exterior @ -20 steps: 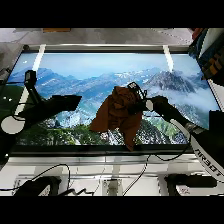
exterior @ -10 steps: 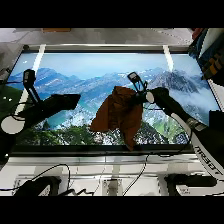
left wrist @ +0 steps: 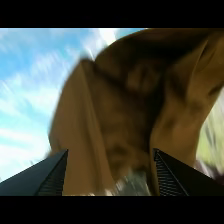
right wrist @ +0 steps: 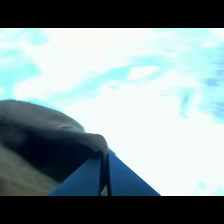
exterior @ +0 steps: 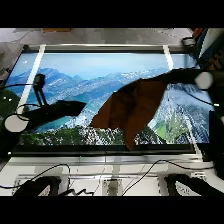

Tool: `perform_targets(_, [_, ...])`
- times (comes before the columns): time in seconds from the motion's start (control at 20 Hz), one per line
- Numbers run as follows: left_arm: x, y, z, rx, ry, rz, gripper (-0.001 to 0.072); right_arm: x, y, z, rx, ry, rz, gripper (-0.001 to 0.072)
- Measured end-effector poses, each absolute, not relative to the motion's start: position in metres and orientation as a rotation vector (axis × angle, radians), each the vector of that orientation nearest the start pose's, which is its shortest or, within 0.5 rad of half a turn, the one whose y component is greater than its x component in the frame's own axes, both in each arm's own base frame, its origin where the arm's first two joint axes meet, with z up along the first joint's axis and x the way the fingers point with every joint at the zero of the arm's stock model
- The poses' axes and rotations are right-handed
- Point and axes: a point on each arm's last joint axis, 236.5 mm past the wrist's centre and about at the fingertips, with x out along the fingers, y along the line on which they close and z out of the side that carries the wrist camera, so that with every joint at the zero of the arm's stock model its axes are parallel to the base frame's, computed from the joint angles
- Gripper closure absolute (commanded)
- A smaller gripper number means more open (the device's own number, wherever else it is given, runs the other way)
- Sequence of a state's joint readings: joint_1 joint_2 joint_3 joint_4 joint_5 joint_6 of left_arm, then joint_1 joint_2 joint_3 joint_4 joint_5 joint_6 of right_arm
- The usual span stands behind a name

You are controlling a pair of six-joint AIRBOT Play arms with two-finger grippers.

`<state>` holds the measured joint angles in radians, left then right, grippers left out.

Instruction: Fold the clothes and pants, and hang the long-sleeved shirts on hangers.

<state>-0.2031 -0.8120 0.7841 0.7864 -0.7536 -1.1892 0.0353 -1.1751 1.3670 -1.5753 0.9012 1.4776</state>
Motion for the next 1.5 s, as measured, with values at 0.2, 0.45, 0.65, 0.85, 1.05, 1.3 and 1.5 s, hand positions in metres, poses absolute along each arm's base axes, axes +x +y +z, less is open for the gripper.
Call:
perform_targets(0.2, [0.302, -0.232, 0.079, -0.315, 0.905, -0.721, 0.0102, 0.418, -0.046, 0.186, -0.048, 0.773, -0.069, 0.0702])
perform_targets(0.45, [0.266, -0.299, 0.015, -0.341, 1.140, -0.825, 0.0102, 0.381, -0.085, 0.175, 0.003, 0.887, -0.163, 0.0701])
perform_targets(0.65, [0.261, -0.328, -0.028, -0.477, 1.275, -0.782, 0.0102, 0.372, -0.092, 0.171, 0.012, 0.916, -0.179, 0.0701])
perform_targets(0.85, [0.244, -0.338, -0.055, -0.508, 1.386, -0.782, 0.0104, 0.370, -0.094, 0.170, 0.006, 0.923, -0.176, 0.0701])
perform_targets(1.05, [0.223, -0.348, -0.068, -0.480, 1.451, -0.820, 0.0241, 0.370, -0.094, 0.170, 0.003, 0.924, -0.174, 0.0701])
perform_targets(1.3, [0.193, -0.362, -0.084, -0.419, 1.517, -0.867, 0.0240, 0.370, -0.094, 0.170, 0.002, 0.925, -0.173, 0.0701])
perform_targets(1.5, [0.178, -0.371, -0.091, -0.379, 1.527, -0.888, 0.0239, 0.370, -0.094, 0.170, 0.002, 0.926, -0.173, 0.0701])
